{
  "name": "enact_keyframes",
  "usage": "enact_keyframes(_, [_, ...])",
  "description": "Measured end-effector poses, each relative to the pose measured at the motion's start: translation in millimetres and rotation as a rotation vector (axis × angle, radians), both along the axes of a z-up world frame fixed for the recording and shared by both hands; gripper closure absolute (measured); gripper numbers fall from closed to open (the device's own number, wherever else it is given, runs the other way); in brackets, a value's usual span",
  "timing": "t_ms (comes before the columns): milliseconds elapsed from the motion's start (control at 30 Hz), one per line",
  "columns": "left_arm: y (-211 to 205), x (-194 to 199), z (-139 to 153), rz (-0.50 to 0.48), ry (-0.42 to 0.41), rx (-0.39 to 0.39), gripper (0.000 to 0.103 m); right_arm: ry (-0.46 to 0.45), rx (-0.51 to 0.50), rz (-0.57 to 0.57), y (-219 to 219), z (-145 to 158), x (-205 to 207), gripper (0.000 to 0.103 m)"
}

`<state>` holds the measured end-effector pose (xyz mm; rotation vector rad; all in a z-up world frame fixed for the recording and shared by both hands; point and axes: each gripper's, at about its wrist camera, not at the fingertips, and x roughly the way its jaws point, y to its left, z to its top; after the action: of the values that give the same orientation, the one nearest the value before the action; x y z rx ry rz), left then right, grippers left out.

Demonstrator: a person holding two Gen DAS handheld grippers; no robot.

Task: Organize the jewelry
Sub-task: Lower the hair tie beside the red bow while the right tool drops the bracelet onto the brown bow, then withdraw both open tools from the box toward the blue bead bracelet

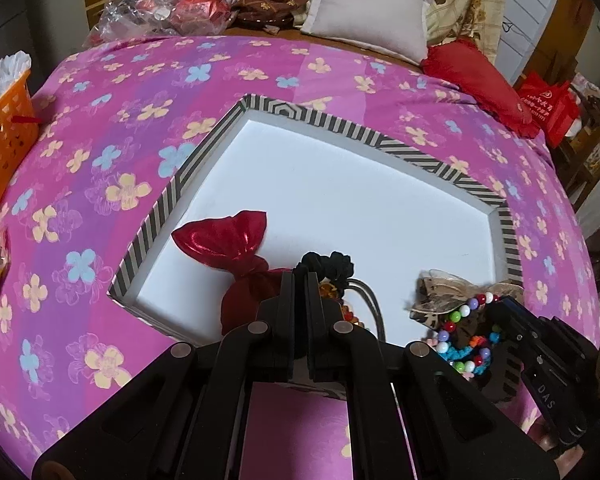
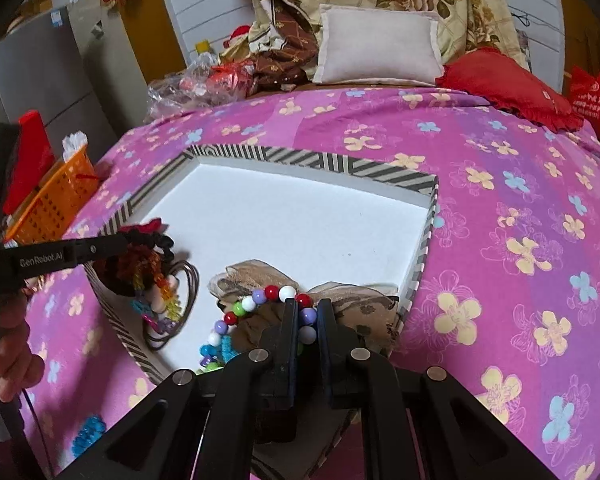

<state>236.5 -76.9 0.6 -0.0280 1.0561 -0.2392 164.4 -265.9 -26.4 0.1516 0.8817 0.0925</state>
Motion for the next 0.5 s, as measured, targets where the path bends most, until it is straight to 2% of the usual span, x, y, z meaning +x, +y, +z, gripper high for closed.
enact_keyframes(167, [0,0,-5,0.002,-0.002,0.022,0.1,0.015,-0.006,-0.011,0,-3,-2,0.093])
enact_keyframes(200, [0,0,-6,0.004,-0.002,0.025,0.1,0.015,-0.006,-0.014,-1,-3,-2,0.089])
enact_keyframes(267, [1,0,-7,0.01,-0.002,0.032,0.1,0.008,-0.003,-0.02,-2,-1,-5,0.073])
enact_keyframes(300, [1,0,-8,0.01,-0.003,0.034,0.1,-0.001,0.006,-0.013,-2,1,-7,0.069])
enact_keyframes(433, [3,-3,-10,0.018,0.005,0.04,0.099,-0.009,-0.007,-0.01,1,7,-14,0.068])
enact_keyframes(500, [4,-5,-9,0.023,0.009,0.034,0.094,-0.018,-0.003,-0.009,3,12,-20,0.068])
